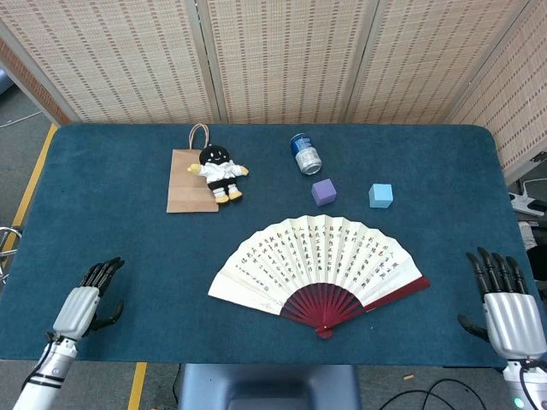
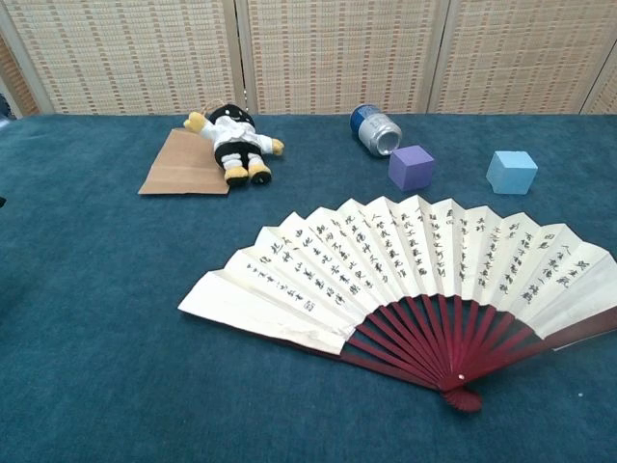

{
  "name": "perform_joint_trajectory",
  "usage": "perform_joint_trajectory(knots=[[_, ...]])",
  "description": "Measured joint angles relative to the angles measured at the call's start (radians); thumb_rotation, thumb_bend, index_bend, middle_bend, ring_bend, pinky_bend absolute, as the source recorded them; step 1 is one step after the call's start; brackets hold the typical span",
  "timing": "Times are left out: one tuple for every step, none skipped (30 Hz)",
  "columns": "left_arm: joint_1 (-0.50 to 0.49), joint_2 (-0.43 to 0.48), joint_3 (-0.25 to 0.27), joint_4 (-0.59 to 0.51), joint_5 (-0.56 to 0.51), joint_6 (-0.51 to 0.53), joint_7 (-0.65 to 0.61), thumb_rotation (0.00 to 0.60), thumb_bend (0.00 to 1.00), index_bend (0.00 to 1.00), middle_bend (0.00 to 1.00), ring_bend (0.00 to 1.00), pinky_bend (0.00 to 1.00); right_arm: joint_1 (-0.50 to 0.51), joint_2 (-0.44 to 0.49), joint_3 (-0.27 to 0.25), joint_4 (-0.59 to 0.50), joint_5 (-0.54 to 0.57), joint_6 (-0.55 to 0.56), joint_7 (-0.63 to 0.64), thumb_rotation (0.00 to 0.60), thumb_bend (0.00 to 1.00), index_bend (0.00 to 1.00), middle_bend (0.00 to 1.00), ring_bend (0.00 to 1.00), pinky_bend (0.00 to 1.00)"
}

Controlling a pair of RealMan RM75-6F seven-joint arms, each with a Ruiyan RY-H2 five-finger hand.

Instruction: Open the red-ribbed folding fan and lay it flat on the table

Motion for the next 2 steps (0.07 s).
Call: perform_joint_trajectory(knots=[[0.009, 0.044, 0.008, -0.045, 0.009, 0.012, 0.053, 0.600, 0.48, 0.00, 0.00, 0.00, 0.01, -0.008, 0.001, 0.002, 0.008, -0.003, -0.001, 0.021, 0.600, 0.02, 0.00, 0.00, 0.00, 0.00], [0.015, 0.071, 0.011, -0.068, 0.014, 0.022, 0.085, 0.600, 0.47, 0.00, 0.00, 0.00, 0.01, -0.013, 0.002, 0.005, 0.012, -0.001, -0.007, 0.034, 0.600, 0.02, 0.00, 0.00, 0.00, 0.00]])
